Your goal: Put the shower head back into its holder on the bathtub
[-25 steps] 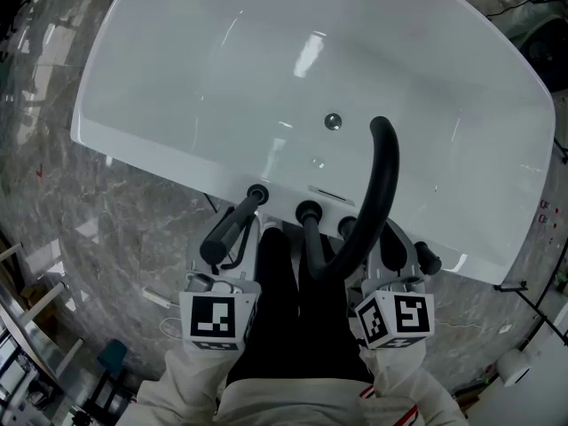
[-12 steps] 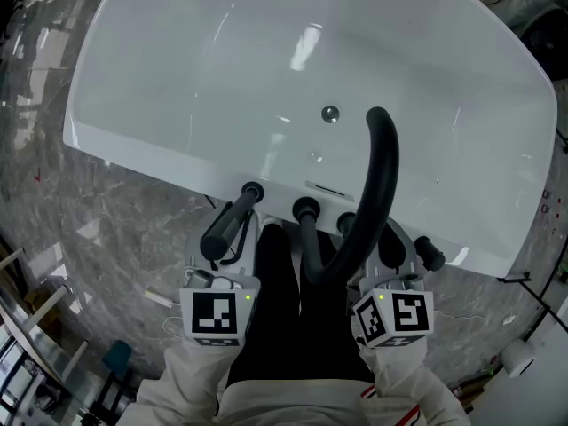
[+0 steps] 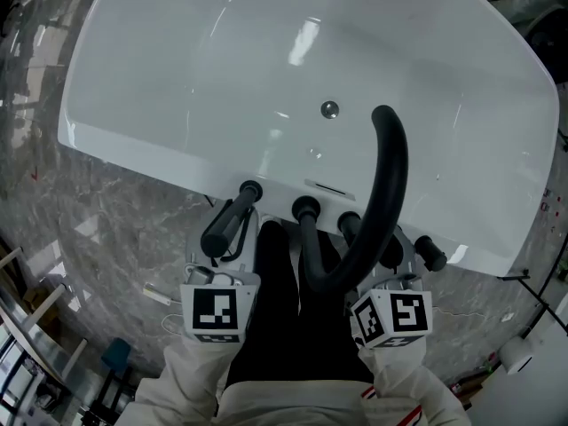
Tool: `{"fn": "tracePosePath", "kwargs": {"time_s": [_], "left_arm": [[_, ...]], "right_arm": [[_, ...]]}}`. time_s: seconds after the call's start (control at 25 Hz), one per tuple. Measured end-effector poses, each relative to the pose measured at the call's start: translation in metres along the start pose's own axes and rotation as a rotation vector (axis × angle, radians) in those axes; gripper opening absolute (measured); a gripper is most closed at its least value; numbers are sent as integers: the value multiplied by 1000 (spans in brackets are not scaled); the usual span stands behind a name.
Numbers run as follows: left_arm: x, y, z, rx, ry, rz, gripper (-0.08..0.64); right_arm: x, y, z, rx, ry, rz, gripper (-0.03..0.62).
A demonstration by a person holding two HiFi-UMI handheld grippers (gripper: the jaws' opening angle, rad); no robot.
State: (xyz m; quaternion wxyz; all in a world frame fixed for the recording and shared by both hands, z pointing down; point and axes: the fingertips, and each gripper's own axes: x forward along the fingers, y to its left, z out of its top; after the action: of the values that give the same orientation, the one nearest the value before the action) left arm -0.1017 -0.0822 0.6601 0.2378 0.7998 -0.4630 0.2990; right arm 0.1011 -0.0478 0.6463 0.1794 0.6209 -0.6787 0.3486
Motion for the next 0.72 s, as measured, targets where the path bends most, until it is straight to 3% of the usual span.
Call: {"fn": "tracePosePath", "kwargs": {"time_s": [0.72], "left_arm": [[14,-1,-20,15,36,4,140]], "right_arm": [[3,0,-1,-1,0,-6,6]]}}
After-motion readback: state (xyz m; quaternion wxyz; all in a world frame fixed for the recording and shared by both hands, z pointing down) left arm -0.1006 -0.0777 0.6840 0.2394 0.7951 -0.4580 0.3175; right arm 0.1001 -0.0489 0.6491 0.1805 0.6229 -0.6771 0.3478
